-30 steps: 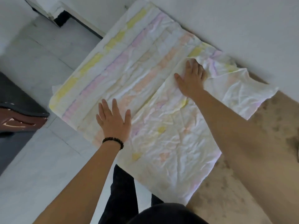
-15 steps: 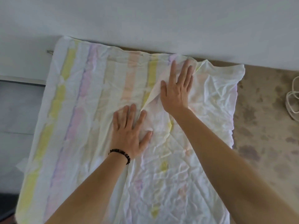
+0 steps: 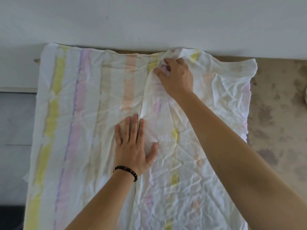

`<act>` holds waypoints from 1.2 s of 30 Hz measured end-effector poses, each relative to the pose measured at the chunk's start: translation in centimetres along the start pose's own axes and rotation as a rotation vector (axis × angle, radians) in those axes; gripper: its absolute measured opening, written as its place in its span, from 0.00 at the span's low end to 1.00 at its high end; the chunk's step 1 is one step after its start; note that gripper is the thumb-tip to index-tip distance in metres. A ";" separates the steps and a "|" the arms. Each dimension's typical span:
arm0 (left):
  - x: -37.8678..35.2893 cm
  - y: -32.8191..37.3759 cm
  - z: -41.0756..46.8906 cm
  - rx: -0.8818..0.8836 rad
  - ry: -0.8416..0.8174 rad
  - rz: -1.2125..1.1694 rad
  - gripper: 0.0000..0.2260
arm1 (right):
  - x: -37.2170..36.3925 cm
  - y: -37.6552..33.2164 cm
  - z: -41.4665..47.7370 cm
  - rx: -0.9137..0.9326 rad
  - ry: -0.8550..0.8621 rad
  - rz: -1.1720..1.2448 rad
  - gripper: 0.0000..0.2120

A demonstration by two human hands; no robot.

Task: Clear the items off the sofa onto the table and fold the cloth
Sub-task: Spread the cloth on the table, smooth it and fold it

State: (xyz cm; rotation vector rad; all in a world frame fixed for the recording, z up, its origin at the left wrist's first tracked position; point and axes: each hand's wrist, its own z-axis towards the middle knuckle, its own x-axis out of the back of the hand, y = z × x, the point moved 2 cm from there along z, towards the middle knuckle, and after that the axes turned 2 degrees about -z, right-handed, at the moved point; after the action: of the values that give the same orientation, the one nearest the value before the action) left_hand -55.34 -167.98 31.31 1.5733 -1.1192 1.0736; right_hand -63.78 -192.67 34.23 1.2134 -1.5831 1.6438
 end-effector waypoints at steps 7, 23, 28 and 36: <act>-0.1 0.1 0.1 0.001 -0.005 0.031 0.38 | 1.2 -3.8 0.5 0.224 0.293 0.323 0.12; -0.3 0.0 0.2 0.009 0.003 0.047 0.40 | 6.0 14.0 -2.0 -0.284 -0.033 -0.359 0.33; -0.4 0.1 0.1 0.025 0.067 0.031 0.39 | 5.8 13.9 -1.5 -0.301 -0.007 -0.353 0.33; -0.2 0.2 -0.3 -0.004 0.192 -0.012 0.28 | 4.1 9.1 -14.3 0.074 0.154 -0.159 0.29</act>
State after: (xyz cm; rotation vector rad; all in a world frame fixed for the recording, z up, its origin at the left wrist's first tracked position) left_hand -55.63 -167.65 31.22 1.4386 -0.9802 1.1862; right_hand -76.78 -181.01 34.95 1.1869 -1.3096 1.6630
